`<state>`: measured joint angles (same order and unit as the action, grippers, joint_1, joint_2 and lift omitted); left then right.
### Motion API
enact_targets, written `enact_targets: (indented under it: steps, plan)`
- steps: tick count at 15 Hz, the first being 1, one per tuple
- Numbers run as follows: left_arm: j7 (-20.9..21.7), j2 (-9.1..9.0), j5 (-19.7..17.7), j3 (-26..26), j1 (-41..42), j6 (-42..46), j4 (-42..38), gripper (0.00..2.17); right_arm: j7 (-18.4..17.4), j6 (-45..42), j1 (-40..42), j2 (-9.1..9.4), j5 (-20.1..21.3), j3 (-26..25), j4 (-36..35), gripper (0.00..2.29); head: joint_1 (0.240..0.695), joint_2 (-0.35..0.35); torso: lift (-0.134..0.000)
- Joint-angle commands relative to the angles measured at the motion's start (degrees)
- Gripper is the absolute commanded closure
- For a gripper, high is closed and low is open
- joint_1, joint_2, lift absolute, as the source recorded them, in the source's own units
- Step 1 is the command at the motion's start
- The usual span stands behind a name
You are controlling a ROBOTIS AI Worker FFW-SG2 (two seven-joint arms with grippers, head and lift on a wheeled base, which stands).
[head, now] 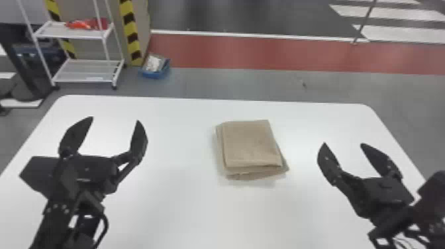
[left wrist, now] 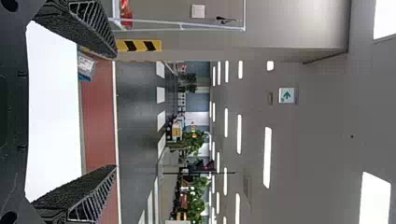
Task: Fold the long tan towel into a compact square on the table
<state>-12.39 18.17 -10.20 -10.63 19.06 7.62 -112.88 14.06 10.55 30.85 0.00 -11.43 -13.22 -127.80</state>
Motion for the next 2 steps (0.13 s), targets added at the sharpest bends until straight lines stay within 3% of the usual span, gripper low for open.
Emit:
enact_targets:
  steps: [1,2]
  plan:
    - [0.0,-0.06,-0.08,-0.01,-0.16,-0.02,0.03,0.04,0.0,0.31,-0.35,0.05,0.0,-0.05,0.19,0.08,0.695,-0.093,-0.124]
    - [0.0,-0.15,-0.08,-0.01,-0.25,-0.02,0.12,0.04,0.0,0.13,-0.44,0.05,0.0,0.04,0.19,0.08,0.695,-0.094,-0.124]
